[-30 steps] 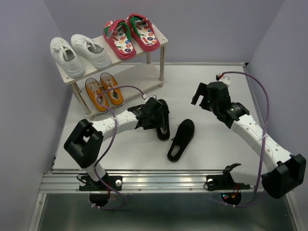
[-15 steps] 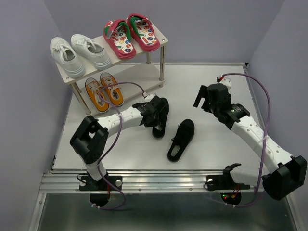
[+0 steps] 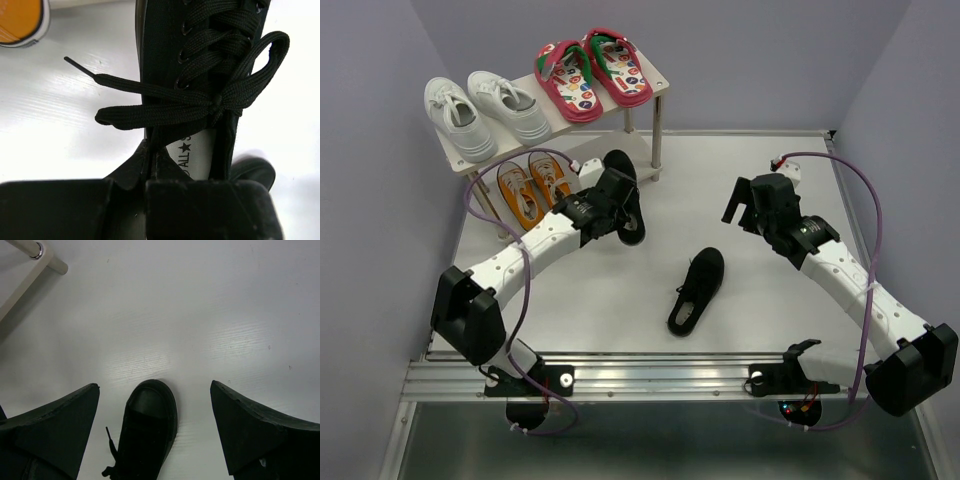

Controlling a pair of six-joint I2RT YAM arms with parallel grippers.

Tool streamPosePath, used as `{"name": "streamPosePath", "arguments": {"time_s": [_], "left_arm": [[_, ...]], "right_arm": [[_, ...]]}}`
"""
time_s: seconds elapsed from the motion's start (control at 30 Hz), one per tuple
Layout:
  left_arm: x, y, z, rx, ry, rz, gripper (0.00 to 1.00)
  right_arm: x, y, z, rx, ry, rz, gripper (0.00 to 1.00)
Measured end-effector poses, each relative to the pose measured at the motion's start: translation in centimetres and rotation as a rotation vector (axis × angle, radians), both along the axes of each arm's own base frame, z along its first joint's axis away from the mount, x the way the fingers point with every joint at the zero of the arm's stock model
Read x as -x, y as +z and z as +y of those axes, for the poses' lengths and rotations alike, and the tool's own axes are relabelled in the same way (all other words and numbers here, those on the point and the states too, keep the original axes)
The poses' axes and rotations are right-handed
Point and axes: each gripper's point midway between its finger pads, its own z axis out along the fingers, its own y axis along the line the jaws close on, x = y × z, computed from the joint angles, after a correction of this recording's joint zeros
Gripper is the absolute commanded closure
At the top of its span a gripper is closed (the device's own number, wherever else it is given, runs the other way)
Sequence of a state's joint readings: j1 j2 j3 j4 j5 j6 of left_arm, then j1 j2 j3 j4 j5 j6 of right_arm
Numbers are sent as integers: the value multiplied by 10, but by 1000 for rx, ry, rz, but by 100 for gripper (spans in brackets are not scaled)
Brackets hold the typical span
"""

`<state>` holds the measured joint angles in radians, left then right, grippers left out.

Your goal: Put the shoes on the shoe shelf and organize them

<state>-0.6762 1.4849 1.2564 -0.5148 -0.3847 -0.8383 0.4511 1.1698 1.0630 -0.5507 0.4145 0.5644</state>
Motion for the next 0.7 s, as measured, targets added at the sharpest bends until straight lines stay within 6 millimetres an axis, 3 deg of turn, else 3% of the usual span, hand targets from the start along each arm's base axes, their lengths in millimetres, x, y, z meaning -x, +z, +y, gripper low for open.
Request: {"name": "streamPosePath", "arguments": {"time_s": [0.37,0.7], "left_arm": [[-49,-9,26,-10,171,-26,100],[-78,-18,46,-66,240,-42,100]], "right_arm": [[1,-1,0,4,1,3,2],[1,-1,-1,13,6,7,2]]}}
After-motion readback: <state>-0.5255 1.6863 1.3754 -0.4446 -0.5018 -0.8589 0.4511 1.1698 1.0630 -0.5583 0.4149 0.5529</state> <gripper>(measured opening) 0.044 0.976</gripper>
